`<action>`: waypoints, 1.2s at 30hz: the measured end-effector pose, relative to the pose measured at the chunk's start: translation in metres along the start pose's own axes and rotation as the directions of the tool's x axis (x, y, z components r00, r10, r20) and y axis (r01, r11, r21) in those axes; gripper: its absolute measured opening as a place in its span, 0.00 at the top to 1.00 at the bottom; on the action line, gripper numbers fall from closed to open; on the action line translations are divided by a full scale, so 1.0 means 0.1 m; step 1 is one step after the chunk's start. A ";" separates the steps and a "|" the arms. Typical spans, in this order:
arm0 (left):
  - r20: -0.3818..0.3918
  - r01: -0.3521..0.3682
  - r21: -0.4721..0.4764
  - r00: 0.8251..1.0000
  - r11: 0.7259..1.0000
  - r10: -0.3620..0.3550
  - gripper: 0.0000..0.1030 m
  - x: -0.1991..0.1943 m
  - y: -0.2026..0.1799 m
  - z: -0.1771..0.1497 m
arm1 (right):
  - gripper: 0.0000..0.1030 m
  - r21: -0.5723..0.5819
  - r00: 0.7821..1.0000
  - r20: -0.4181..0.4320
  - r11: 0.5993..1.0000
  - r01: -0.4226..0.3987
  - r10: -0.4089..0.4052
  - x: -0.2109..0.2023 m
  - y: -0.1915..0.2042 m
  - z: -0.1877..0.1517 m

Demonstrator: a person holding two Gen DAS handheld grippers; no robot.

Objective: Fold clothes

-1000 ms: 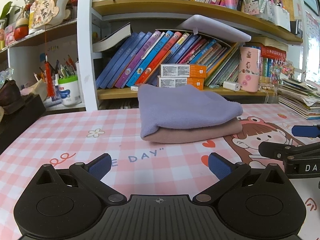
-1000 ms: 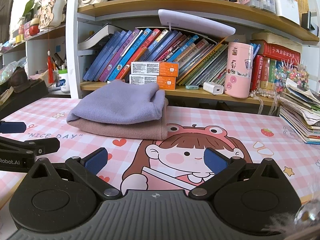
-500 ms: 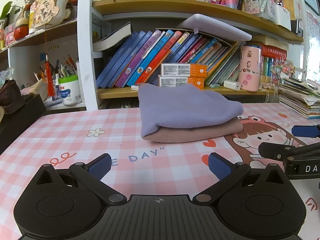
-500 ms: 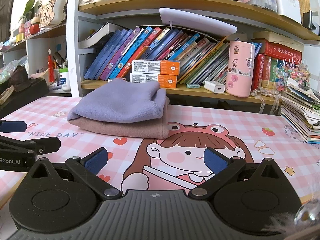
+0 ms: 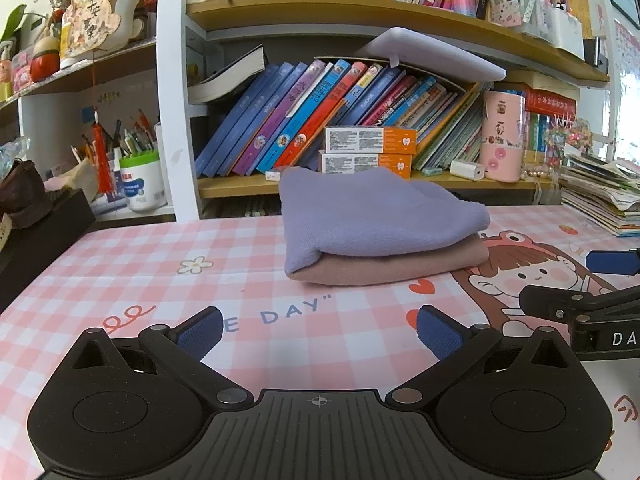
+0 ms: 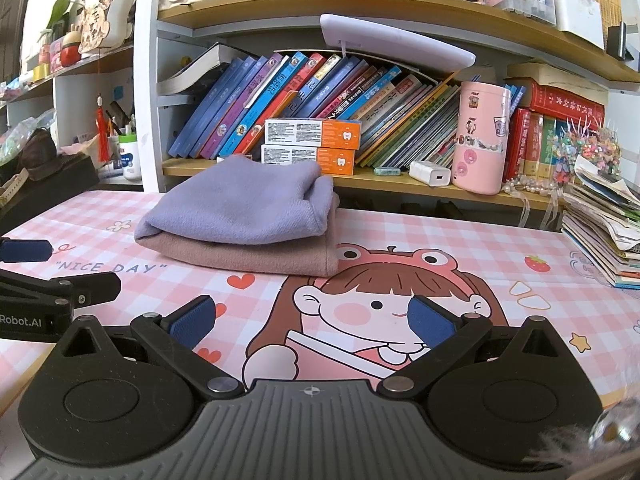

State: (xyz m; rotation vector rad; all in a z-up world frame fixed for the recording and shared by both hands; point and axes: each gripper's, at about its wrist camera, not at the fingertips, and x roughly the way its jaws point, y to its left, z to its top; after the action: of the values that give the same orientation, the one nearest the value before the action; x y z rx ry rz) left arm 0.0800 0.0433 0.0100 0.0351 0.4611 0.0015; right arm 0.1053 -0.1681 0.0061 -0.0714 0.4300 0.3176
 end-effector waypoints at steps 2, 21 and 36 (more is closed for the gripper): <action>-0.002 -0.003 -0.005 1.000 1.000 0.003 0.00 0.00 0.01 0.00 | 0.00 -0.001 1.000 0.000 1.000 0.000 0.000 0.00 0.00 0.00; 0.001 0.016 -0.027 1.000 0.999 -0.016 0.00 -0.01 0.04 0.00 | 0.00 -0.004 1.000 -0.003 1.000 0.001 -0.001 0.00 0.01 0.00; 0.013 0.033 -0.039 0.999 0.999 -0.032 0.00 -0.01 0.07 0.00 | 0.00 -0.007 1.000 -0.015 1.000 -0.002 0.002 0.02 0.01 0.00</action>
State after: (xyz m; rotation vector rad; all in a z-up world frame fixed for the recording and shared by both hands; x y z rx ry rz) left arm 0.0788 0.0500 0.0110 -0.0113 0.4495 -0.0218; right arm 0.1069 -0.1666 0.0056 -0.0805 0.4433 0.3208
